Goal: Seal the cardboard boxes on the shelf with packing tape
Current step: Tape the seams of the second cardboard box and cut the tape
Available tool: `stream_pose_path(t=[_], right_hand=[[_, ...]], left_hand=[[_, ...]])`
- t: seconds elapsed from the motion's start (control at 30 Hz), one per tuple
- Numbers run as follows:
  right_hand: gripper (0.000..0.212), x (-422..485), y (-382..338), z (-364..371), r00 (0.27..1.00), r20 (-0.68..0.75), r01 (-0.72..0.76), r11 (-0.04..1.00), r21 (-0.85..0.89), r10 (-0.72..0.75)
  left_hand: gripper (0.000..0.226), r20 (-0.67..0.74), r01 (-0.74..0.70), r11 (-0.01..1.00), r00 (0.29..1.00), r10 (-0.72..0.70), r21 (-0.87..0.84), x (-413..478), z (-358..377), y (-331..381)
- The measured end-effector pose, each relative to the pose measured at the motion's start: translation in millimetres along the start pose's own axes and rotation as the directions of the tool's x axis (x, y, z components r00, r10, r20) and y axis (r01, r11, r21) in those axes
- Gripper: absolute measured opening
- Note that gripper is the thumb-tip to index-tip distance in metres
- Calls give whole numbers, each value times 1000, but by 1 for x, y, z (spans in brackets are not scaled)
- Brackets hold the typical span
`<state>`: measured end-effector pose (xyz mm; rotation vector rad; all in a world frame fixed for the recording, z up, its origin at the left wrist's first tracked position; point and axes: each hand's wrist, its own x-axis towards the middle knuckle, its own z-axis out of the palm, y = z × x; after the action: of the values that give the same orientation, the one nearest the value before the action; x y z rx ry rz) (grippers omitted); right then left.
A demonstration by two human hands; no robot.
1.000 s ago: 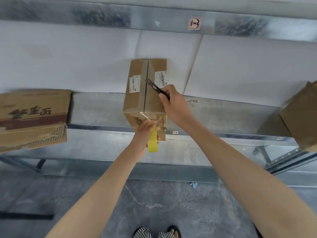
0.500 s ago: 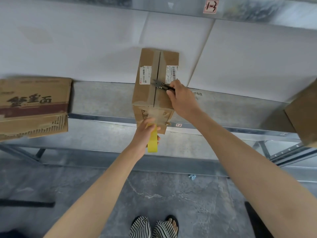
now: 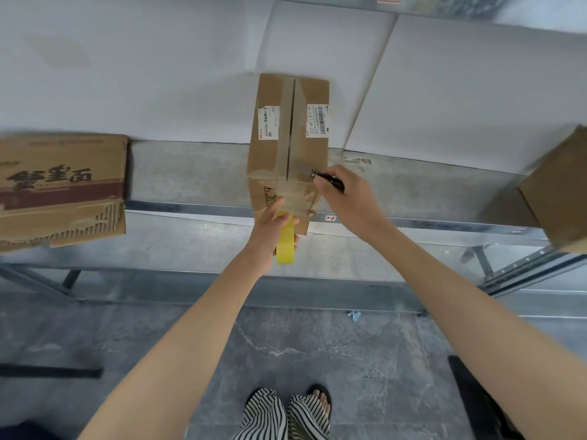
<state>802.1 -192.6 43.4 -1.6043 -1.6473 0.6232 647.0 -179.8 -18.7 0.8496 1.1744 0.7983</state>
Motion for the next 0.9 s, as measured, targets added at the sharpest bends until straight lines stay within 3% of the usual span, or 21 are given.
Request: stream_pose_path(t=[0.37,0.9], right_hand=[[14,-17,32,17,970,117,-216,976,4,214],[12,-7,40,24,961,144,-244,969,28,238]], left_hand=[[28,20,-19,999,1000,20,-36,-1,-6,3],[33,4,-17,1000,1000,17,-12,7,-11,2]])
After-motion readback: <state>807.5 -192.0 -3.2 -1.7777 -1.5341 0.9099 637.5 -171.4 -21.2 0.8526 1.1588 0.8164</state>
